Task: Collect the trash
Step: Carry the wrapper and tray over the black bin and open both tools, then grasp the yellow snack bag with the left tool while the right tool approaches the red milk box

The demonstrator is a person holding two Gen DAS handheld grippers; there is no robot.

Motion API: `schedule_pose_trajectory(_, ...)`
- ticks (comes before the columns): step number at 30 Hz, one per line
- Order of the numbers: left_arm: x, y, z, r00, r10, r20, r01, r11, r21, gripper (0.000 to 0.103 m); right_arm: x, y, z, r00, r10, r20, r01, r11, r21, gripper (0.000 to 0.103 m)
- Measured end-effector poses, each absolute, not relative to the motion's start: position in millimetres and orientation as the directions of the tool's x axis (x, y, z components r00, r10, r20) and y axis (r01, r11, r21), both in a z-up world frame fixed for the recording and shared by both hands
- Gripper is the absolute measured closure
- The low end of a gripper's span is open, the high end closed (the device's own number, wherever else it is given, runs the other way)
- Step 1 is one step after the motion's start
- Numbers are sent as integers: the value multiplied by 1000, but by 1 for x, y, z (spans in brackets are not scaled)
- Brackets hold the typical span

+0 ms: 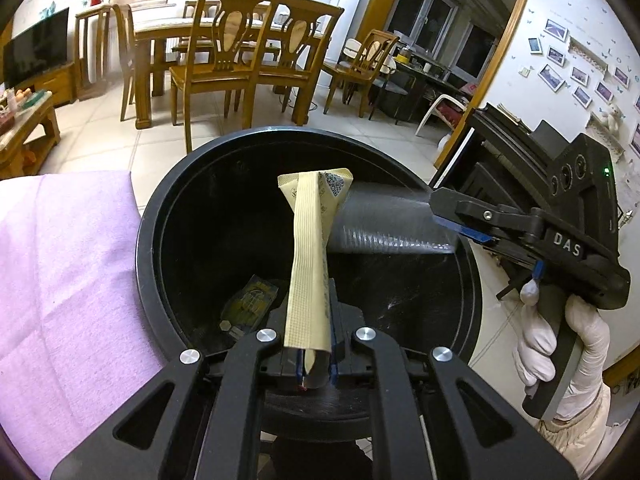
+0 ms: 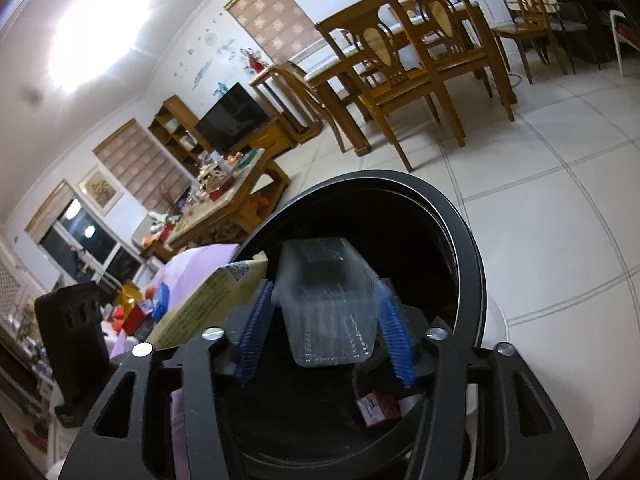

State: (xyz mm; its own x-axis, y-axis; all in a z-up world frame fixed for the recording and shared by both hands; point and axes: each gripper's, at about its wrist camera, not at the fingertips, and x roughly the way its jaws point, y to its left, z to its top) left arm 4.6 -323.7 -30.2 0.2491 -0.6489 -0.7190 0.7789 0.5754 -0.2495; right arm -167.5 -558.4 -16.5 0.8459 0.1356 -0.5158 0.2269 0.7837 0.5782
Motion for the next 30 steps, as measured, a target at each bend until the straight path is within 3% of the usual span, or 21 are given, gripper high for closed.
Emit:
schedule_pose_trajectory(2,3,-323,-30,249,-648,-720,773,580,-256,90,-168,-559,-15,850,132,-510,228,781,582,38)
schedule_pose_trajectory(4,2,-322,-30,249,-647,-721,771,583,-257,72,-168,-559,-12,852,133,-506,226,780,584,34)
schedule_pose_trajectory(5,0,-321,-29,266,-639,-721,765,595,-245,45,-168,-557,-10,853,133,-504,224,779,585,32)
schedule_pose_trajectory(6,-1,-320,-27,281,-637,-718,762,603,-237,25,-168,-557,-10,855,134,-501,222,778,588,30)
schedule_pose_trajectory(7,-3,-317,-23,294,-645,-706,764,602,-233,22,-168,-557,-9,856,136,-498,220,776,591,30)
schedule_pose_trajectory(11,-9,-309,-16,306,-652,-694,770,599,-222,21,-167,-549,-4,856,147,-495,207,781,589,28)
schedule_pose_trajectory(18,-6,-271,-2,378,-659,-650,738,639,-219,11,-154,-518,6,848,190,-495,152,807,571,26)
schedule_pose_trajectory(30,28,-146,17,535,-604,-590,588,768,-254,10,-89,-398,28,787,321,-527,-19,866,500,26)
